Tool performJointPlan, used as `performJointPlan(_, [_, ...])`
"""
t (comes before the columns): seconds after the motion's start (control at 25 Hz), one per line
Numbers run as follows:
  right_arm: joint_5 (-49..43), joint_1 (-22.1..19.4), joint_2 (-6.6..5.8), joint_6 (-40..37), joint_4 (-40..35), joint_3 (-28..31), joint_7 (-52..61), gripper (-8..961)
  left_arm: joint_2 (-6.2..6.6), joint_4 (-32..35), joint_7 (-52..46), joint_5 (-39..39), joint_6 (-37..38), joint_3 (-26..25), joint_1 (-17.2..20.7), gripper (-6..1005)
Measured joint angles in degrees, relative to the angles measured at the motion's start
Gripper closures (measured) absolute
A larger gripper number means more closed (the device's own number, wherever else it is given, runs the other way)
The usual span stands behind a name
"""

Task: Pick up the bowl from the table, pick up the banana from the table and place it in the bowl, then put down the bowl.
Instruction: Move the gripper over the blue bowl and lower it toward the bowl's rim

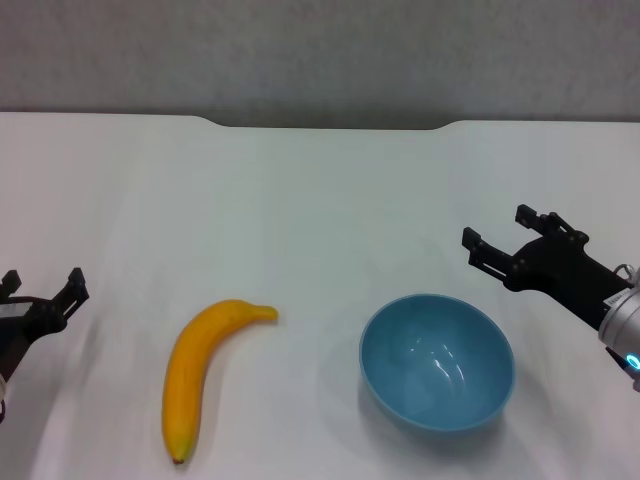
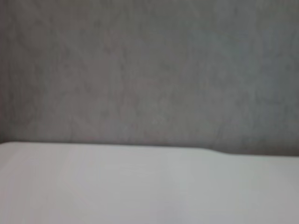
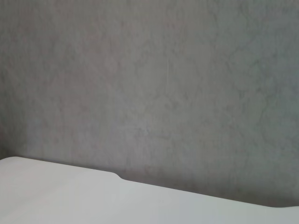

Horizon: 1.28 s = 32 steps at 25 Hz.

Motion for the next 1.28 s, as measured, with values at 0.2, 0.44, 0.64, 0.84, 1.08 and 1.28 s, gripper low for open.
performJointPlan(0.2, [0.00, 0.05, 0.00, -0.01, -0.02, -0.09, 0.03, 56, -0.06, 0.00, -0.18, 0.22, -3.10, 0.17, 0.76, 91])
performJointPlan(0.44, [0.00, -0.02, 0.00, 0.28, -0.02, -0.17, 0.26, 57, -0.03, 0.00, -0.26, 0.29, -4.66, 0.72, 1.22, 90])
performJointPlan(0.64, [0.00, -0.29, 0.00, 0.26, -0.68, -0.53, 0.52, 57, 0.15, -0.56, -1.09, 0.32, -5.65, 3.61, 1.40, 91])
performJointPlan(0.84, [-0.50, -1.19, -0.32, -0.50, -3.97, -1.44, 1.06, 56, 0.75, -4.95, -3.58, 0.37, -5.68, 5.83, 3.34, 91])
performJointPlan(1.08, [-11.92, -5.39, -0.62, -13.00, -18.20, -1.24, 8.05, 59, 1.44, -7.98, -7.81, 4.20, -5.03, 5.92, 4.34, 91])
performJointPlan(1.28, [-27.89, -7.07, -0.67, -21.72, -28.68, -1.34, 23.53, 62, 2.27, -8.16, -12.18, 8.65, -4.19, 5.82, 3.76, 91])
